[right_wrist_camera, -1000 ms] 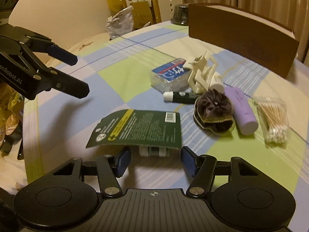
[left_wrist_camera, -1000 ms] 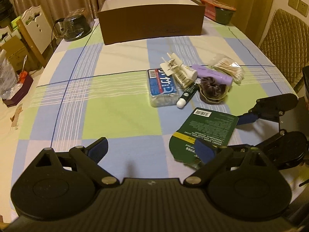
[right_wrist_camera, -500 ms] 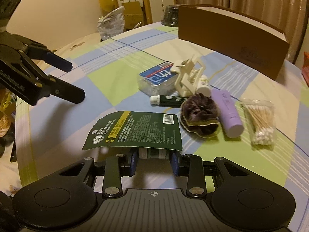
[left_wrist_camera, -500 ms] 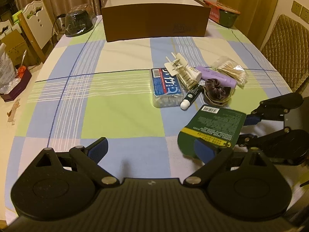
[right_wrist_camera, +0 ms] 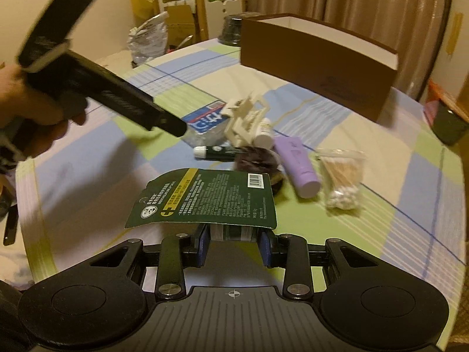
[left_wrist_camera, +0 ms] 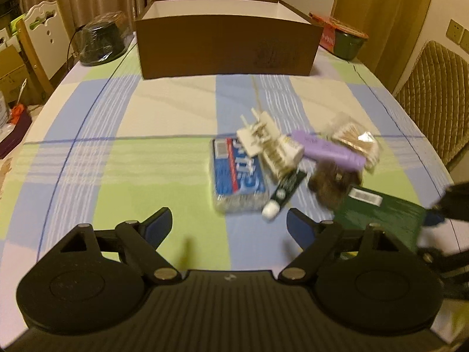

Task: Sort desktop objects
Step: 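Grasp the blue toothpick box with the left gripper while the right gripper holds the green package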

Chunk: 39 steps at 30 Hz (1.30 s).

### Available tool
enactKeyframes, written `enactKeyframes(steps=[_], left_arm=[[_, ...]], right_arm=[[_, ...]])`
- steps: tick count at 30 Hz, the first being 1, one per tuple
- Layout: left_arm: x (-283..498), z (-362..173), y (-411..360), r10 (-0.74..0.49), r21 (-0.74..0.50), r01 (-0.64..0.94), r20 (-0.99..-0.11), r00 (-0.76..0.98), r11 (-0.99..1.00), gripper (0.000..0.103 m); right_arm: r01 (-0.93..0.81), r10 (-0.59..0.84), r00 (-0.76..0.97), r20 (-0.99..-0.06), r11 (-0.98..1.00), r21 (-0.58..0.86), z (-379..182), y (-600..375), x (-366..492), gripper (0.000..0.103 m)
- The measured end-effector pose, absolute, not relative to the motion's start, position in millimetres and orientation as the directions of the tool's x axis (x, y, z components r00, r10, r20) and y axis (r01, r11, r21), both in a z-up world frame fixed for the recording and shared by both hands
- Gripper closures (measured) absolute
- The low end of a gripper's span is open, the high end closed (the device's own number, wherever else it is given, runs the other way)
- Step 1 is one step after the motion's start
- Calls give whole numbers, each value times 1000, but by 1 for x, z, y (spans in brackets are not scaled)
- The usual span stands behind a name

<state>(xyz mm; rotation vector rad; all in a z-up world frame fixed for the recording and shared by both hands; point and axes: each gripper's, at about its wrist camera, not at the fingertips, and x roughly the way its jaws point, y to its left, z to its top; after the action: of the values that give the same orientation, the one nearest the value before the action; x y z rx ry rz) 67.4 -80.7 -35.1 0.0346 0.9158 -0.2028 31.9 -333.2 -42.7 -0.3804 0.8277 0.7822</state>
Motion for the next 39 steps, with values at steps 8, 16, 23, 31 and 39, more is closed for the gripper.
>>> enactKeyframes(steps=[8, 16, 23, 31, 39], left_arm=[[111, -54, -98, -163, -49, 205, -791, 589, 978, 21], [130, -71, -99, -136, -23, 205, -820, 555, 978, 33], [131, -75, -102, -125, 10, 229, -815, 566, 973, 50], [120, -69, -86, -127, 24, 252, -814, 566, 968, 51], [111, -51, -63, -111, 36, 232, -800, 590, 972, 51]], right_arm=[[-691, 416, 467, -780, 722, -29, -33, -353, 31, 69], [-666, 393, 484, -782, 745, -38, -31, -359, 35, 69], [-658, 392, 490, -779, 752, -36, -29, -353, 42, 69], [-658, 397, 498, -771, 752, -37, -27, -345, 46, 69], [-676, 423, 497, -758, 736, -33, -24, -323, 54, 69]])
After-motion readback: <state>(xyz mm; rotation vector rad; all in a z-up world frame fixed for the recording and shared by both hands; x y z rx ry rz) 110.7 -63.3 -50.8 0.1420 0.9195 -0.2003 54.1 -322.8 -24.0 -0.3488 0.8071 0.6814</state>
